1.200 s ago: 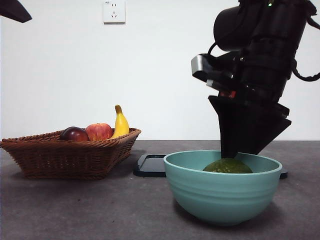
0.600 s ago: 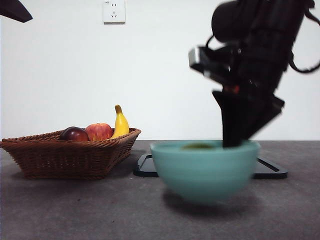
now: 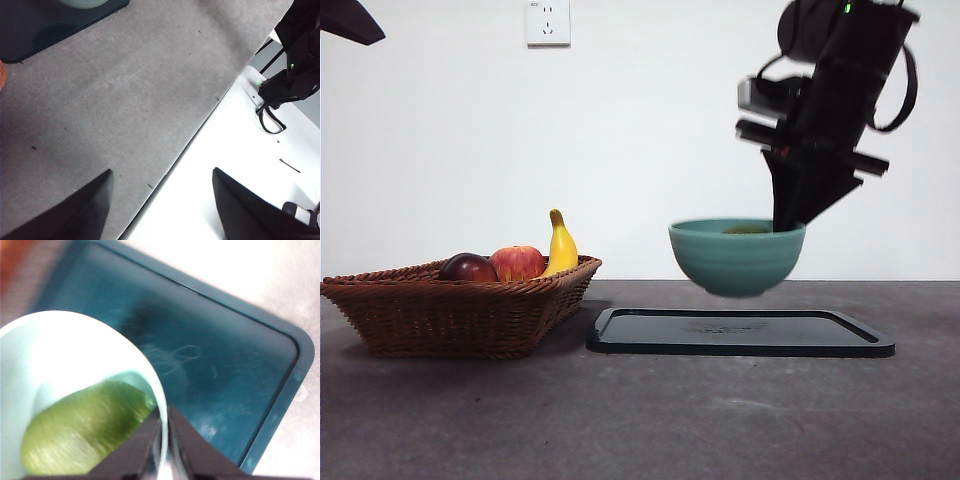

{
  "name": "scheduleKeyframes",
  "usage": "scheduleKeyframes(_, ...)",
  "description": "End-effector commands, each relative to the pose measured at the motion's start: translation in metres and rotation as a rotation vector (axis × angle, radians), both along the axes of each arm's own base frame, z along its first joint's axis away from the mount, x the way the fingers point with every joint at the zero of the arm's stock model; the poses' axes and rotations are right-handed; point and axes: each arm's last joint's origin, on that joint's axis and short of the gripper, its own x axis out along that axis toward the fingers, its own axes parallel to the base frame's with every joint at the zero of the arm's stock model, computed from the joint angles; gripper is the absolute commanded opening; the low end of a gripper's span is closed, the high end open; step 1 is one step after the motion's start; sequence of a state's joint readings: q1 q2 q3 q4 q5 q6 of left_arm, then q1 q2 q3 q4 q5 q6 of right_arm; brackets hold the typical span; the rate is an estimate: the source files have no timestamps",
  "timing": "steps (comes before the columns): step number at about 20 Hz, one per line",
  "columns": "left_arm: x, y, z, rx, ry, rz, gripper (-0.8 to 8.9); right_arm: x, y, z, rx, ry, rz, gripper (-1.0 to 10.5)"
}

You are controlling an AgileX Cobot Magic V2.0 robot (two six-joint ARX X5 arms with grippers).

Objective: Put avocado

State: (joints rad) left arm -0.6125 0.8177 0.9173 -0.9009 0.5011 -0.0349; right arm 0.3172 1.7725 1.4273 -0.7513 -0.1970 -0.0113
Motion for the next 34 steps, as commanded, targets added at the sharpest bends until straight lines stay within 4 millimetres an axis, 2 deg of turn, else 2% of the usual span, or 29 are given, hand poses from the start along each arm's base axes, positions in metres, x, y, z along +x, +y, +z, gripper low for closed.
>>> scheduleKeyframes(1,0.000,-0.002,0.003,-0.006,-0.019,-0.021,3.11,0.019,0.003,-0.008,0.018,-0.009,-0.028,0.0)
scheduleKeyframes(3,0.000,-0.002,0.003,-0.005,-0.018,-0.021,3.11,0.030,0.004,-0.021,0.031,-0.007,-0.043,0.0)
scheduleKeyframes(6,0.000,-0.002,0.003,-0.005,-0.018,-0.021,3.10,0.037,0.006,-0.035,0.023,0.009,-0.046,0.1)
scheduleKeyframes(11,0.000,-0.001,0.003,-0.005,-0.018,-0.021,3.11,0.038,0.006,-0.042,0.022,0.034,-0.057,0.1)
scheduleKeyframes(12,0.000,-0.002,0.003,-0.005,-0.018,-0.021,3.11,0.038,0.006,-0.042,0.023,0.038,-0.063,0.8)
scheduleKeyframes(13,0.000,-0.002,0.003,-0.005,-0.018,-0.021,3.11,0.038,0.006,-0.042,0.026,0.040,-0.070,1.7)
scheduleKeyframes(15,0.000,-0.002,0.003,-0.005,-0.018,-0.021,3.11,0.037,0.006,-0.037,0.036,0.033,-0.083,1.9)
scheduleKeyframes(18,0.000,-0.002,0.003,-0.005,-0.022,-0.023,3.11,0.028,0.003,-0.006,0.050,-0.048,-0.090,1.9)
scheduleKeyframes(20,0.001,-0.002,0.004,-0.010,-0.029,-0.023,3.11,0.011,-0.002,0.028,0.074,-0.108,-0.086,1.9)
scheduleKeyframes(23,0.002,-0.003,0.005,-0.022,-0.045,-0.023,3.11,-0.031,-0.006,0.077,0.126,-0.149,-0.034,1.9)
scheduleKeyframes(27,0.004,-0.004,0.008,-0.044,-0.075,-0.021,3.11,-0.097,-0.006,0.118,0.145,-0.170,0.044,1.9)
scheduleKeyframes(30,0.004,-0.004,0.008,-0.044,-0.075,-0.021,3.11,-0.137,-0.008,0.122,0.167,-0.207,0.104,1.9)
scheduleKeyframes(34,0.004,-0.004,0.008,-0.044,-0.074,-0.021,3.11,-0.182,-0.015,0.100,0.184,-0.221,0.171,1.9)
